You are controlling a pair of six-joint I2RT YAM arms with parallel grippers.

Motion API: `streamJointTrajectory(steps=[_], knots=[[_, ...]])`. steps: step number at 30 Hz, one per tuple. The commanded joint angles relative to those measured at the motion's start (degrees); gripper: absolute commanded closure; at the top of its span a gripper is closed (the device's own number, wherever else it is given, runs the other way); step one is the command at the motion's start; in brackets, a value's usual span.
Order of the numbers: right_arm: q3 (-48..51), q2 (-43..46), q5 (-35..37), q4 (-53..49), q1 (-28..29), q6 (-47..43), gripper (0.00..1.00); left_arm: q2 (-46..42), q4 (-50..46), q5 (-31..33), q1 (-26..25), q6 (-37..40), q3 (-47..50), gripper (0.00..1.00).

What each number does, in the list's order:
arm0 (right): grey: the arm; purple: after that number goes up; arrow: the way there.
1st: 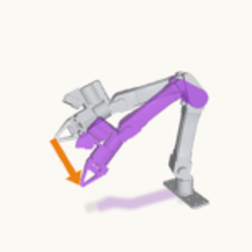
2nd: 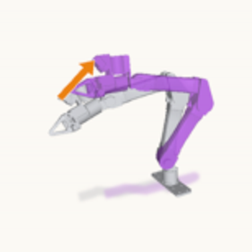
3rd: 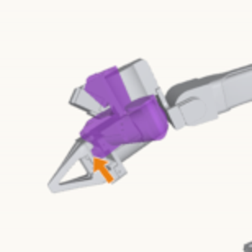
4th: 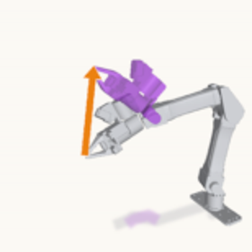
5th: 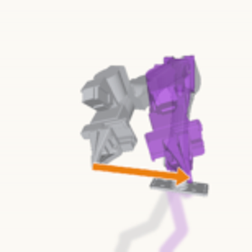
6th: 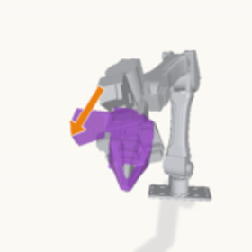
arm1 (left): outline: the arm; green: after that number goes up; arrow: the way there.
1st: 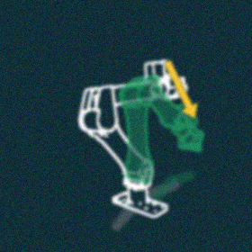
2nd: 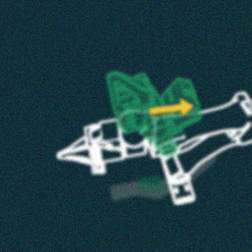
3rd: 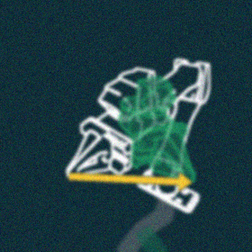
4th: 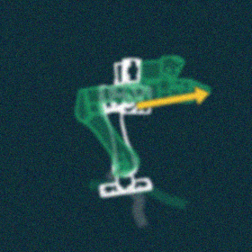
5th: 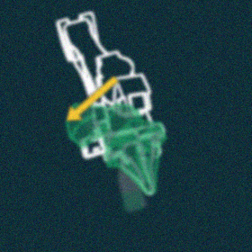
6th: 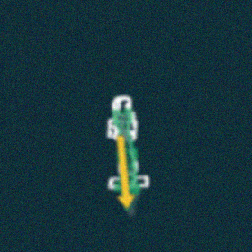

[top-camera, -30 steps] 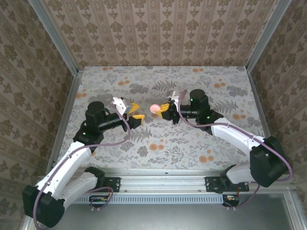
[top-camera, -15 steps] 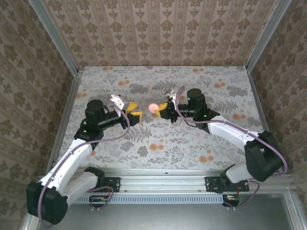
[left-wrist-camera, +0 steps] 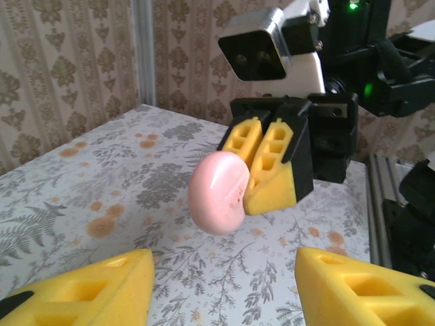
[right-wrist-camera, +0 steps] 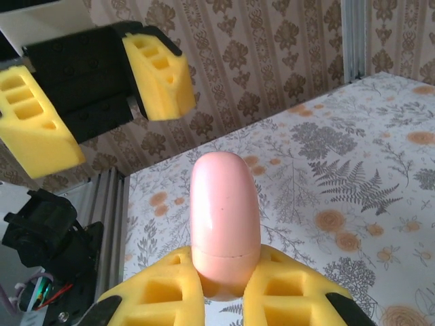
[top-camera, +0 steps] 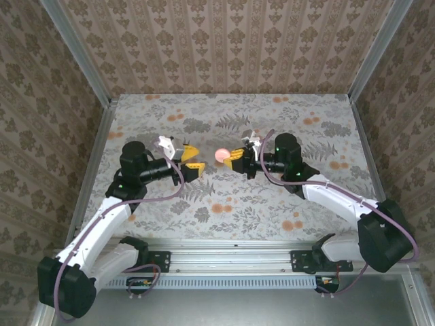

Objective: Insert wireless bluetooth earbuds into charging case

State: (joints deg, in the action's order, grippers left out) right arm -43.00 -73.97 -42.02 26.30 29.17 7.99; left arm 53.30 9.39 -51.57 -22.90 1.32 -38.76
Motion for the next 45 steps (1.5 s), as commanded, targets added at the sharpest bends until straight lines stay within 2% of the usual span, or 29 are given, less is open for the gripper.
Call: streamJointTrajectory(steps=[1, 7, 8, 17, 25, 31, 45], knots=[[1.57, 3.49, -0.96, 3.35, 0.10, 1.81, 0.92, 0.35, -0.56, -5.56, -0.89, 3.80, -2.19, 0.42], [3.01, 5.92, -4.88, 4.63, 0.36, 0.34, 0.92, 3.18, -1.98, -7.36, -2.85, 7.03, -4.67, 0.42], [3.01, 6.13, -5.97, 4.72, 0.43, -0.39, 0.92, 3.70, -1.96, -7.32, -4.45, 7.44, -4.97, 0.42], [0.62, 4.65, -12.82, 3.05, 0.62, -4.89, 0.90, 6.27, -2.97, -7.33, -6.11, 10.60, -6.94, 0.42], [-0.55, 2.63, -13.86, 3.58, 1.71, -5.62, 0.90, 8.13, -2.00, -8.35, -6.68, 10.63, -7.62, 0.45], [-1.32, 1.58, -13.64, 3.84, 2.08, -5.93, 0.90, 8.31, -2.56, -8.63, -6.97, 11.01, -7.71, 0.53], [-2.16, 0.33, -13.18, 4.90, 2.38, -6.02, 0.90, 8.32, -4.57, -9.02, -7.69, 11.42, -7.92, 0.79]])
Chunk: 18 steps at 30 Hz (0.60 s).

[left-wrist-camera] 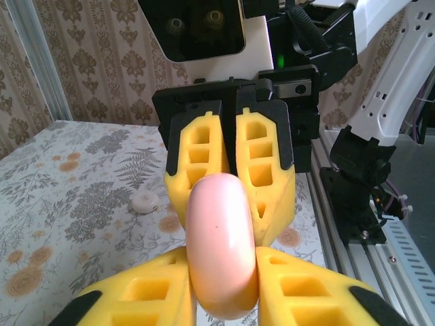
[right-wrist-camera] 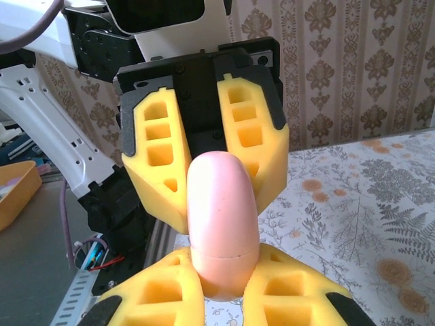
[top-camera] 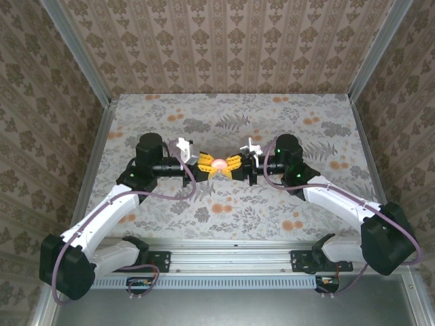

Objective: Insert wireless bluetooth earbuds into charging case

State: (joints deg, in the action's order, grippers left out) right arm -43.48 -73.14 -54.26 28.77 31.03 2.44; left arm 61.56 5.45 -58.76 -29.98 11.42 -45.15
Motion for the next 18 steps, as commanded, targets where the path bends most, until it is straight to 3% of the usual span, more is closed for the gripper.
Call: streamJointTrajectory(steps=[1, 4, 6, 9, 15, 18], knots=[[-1.69, -0.43, -0.92, 2.30, 0.53, -0.58, 0.90, 0.01, -1.05, -1.86, -0.61, 1.56, -1.77, 0.80], [-1.59, -0.21, -0.03, 1.35, 0.57, -1.09, 0.86, -0.37, -2.98, -1.17, -0.61, 2.60, -2.29, 0.83], [-1.92, 0.90, 1.80, -2.69, 0.53, -3.07, 0.68, -0.86, -5.12, 0.02, -0.65, 4.07, -2.60, 0.83], [-3.82, 3.68, 4.66, -13.75, 0.47, -9.94, 0.57, -1.64, -9.60, 2.05, -0.61, 7.45, -3.26, 0.83], [-11.52, 5.15, 6.71, -34.58, 0.83, -21.94, 0.53, -1.70, -17.00, 3.64, -0.66, 13.06, -5.01, 0.83], [-14.11, 4.30, 6.67, -38.58, 1.44, -24.37, 0.53, -1.79, -17.21, 3.74, -0.54, 13.32, -4.88, 0.83]])
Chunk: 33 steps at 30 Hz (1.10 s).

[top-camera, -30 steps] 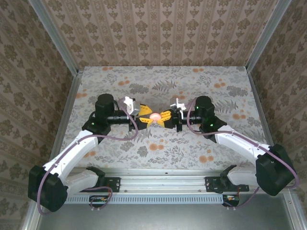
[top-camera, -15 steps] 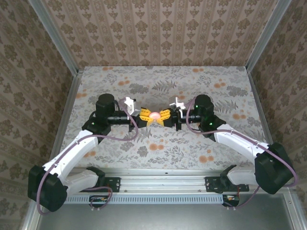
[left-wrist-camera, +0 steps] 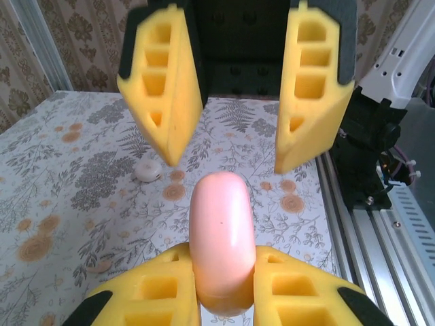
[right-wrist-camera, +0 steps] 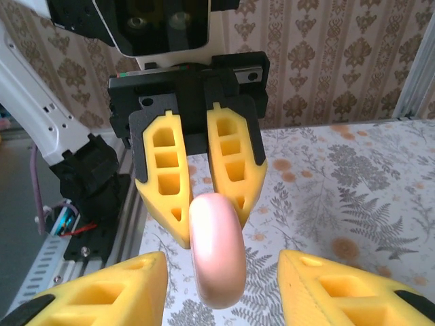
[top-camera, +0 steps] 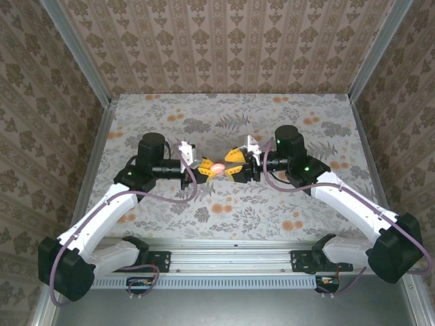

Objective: Insert wireless bluetooth earbuds into charging case

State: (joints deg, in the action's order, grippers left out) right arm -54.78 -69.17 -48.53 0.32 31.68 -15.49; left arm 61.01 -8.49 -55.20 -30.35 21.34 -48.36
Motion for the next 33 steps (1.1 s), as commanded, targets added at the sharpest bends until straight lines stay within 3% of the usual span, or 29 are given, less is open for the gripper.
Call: streamJointTrajectory(steps=[1, 13, 19, 24, 26, 30, 33], knots=[[-3.44, -0.08, 0.75, -10.89, 1.07, -7.11, 0.53, -1.25, -3.21, 0.17, -0.31, 3.51, -1.64, 0.83], [-9.71, -6.81, -1.82, -14.91, 3.65, -9.81, 0.54, -2.11, -3.96, 0.53, -0.33, 4.05, -1.21, 0.84], [-10.85, -8.30, -3.04, -15.43, 3.77, -10.13, 0.61, -2.30, -4.32, 0.58, -0.33, 4.32, -1.17, 0.84], [-11.18, -8.29, -4.08, -15.52, 3.78, -10.65, 0.85, -2.43, -4.71, 0.88, -0.33, 4.58, -1.09, 0.84], [-10.83, -7.91, -4.28, -14.85, 3.70, -10.79, 0.90, -2.71, -4.06, 1.14, -0.33, 3.93, -0.61, 0.77], [-6.56, -6.22, -6.89, -5.37, 2.48, -6.51, 0.91, -4.37, 5.84, 0.45, 0.50, -1.92, 4.38, 0.44], [-4.78, -5.80, -9.79, -0.09, 1.37, -3.17, 0.91, -4.66, 10.82, -0.36, 0.73, -5.19, 6.65, 0.40]])
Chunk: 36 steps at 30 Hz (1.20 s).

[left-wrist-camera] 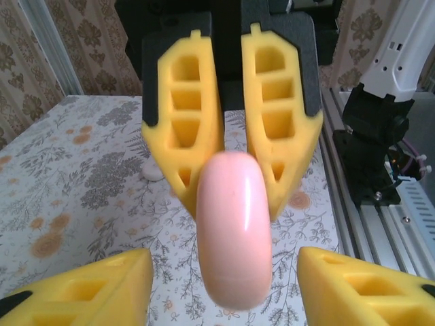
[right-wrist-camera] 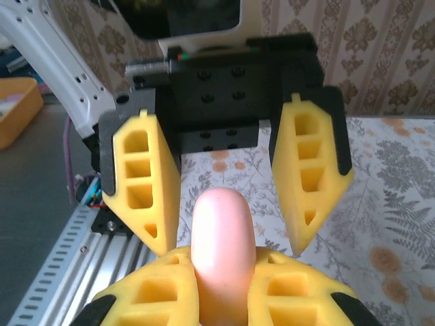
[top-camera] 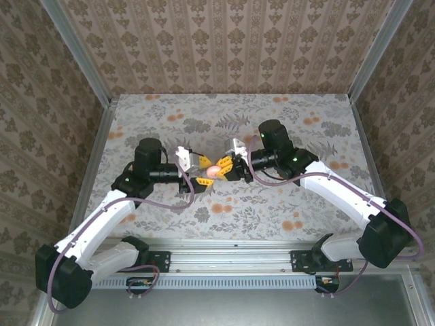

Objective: Insert wireless bluetooth earbuds into charging case

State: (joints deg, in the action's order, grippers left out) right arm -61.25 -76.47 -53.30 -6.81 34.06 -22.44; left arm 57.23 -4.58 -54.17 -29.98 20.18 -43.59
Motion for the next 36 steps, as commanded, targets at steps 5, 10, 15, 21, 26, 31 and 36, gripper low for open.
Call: streamJointTrajectory(steps=[5, 10, 15, 21, 26, 31, 36], knots=[[1.92, 0.99, -7.05, 7.34, -1.22, 4.04, 0.90, -0.11, 7.15, -3.29, 0.36, -4.85, 1.52, 0.42], [2.27, 0.66, -6.95, 7.71, -1.28, 4.35, 0.90, -0.10, 7.04, -4.19, 0.36, -5.07, 1.14, 0.46], [2.76, 0.55, -6.98, 8.40, -1.28, 4.88, 0.90, 0.04, 7.77, -4.69, 0.26, -5.90, 1.08, 0.56], [3.33, 0.41, -6.48, 8.39, -1.21, 4.89, 0.90, -0.01, 8.29, -4.97, 0.29, -6.47, 0.97, 0.60], [3.60, 0.10, -6.27, 8.06, -1.19, 4.87, 0.90, -0.51, 8.63, -4.54, 0.27, -6.98, 1.04, 0.49], [3.43, -0.35, -6.04, 7.42, -1.19, 4.09, 0.90, -0.19, 7.39, -4.66, 0.27, -6.55, 0.48, 0.69], [3.26, -0.62, -5.99, 7.19, -1.19, 4.02, 0.90, 0.07, 6.83, -4.45, 0.10, -6.09, 0.35, 0.77]])
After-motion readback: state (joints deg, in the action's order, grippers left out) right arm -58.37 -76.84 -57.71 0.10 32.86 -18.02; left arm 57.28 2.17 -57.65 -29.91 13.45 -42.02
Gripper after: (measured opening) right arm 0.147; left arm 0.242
